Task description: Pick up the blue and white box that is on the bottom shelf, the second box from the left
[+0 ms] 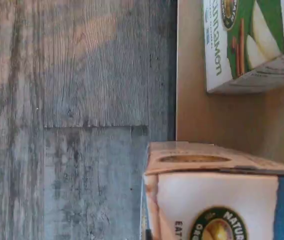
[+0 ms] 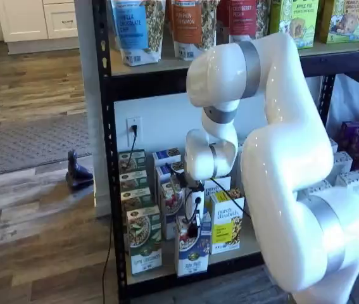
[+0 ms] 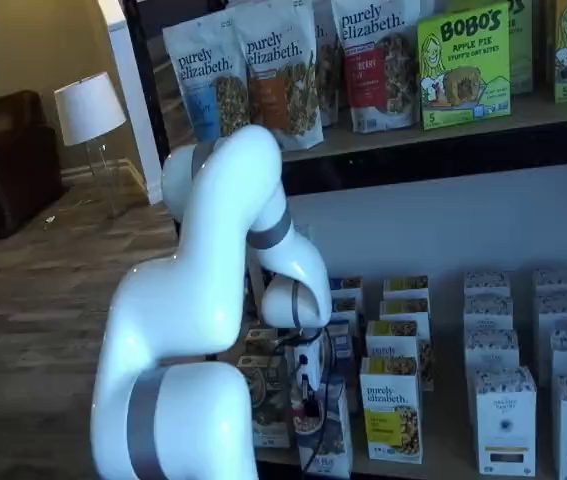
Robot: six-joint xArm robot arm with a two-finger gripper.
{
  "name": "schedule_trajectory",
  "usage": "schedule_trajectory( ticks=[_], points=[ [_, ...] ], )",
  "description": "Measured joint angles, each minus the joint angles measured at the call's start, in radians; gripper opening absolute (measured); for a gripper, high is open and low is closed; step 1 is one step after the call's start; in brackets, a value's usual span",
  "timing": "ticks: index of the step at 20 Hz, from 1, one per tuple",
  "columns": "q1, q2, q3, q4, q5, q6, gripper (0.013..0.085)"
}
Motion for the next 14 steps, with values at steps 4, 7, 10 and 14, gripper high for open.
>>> schedule_trajectory(
  ticks=[4, 7, 10, 14],
  points=[
    [0.003, -0.012, 0.014, -0.010, -0.005, 0.012, 0.0450],
    [0.006, -0.031, 0.035, -0.020, -0.007, 0.024, 0.0450],
    [0.009, -0.065, 0.076, -0.053, -0.011, 0.058, 0.0450],
    [0.015, -0.132, 0.162, -0.096, -0.028, 0.104, 0.0450]
  ],
)
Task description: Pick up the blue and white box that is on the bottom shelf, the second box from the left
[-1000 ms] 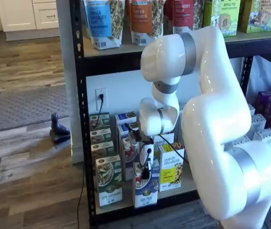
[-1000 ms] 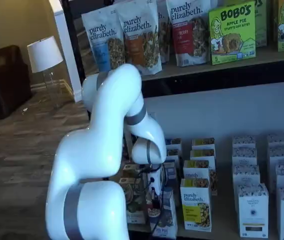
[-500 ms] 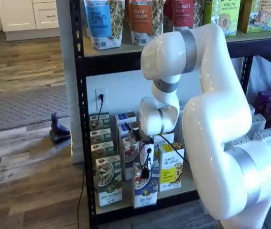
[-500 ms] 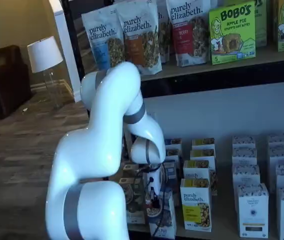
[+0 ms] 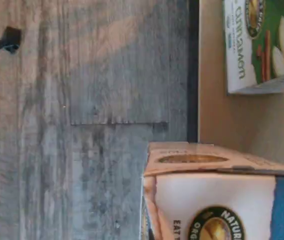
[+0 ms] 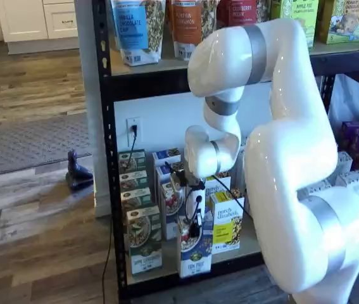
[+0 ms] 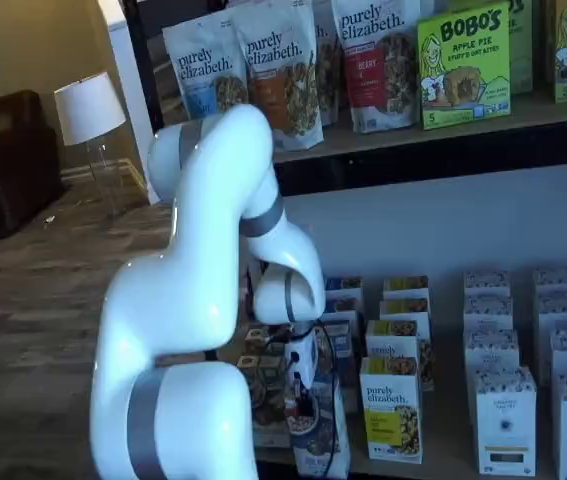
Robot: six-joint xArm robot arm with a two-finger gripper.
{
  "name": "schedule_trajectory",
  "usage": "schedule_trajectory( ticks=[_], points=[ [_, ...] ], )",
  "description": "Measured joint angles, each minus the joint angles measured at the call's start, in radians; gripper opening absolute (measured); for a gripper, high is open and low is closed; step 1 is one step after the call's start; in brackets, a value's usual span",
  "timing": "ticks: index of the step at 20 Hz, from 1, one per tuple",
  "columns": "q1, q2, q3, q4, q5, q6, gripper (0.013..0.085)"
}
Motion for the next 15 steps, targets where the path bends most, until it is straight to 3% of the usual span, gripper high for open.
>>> schedule_trajectory(
  ticks=[10, 15],
  points=[
    [0.024, -0.251, 0.266, -0.049, -0.019, 0.070, 0.0450],
    [0.045, -0.437, 0.418, -0.019, -0.005, 0.063, 0.0450]
  ],
)
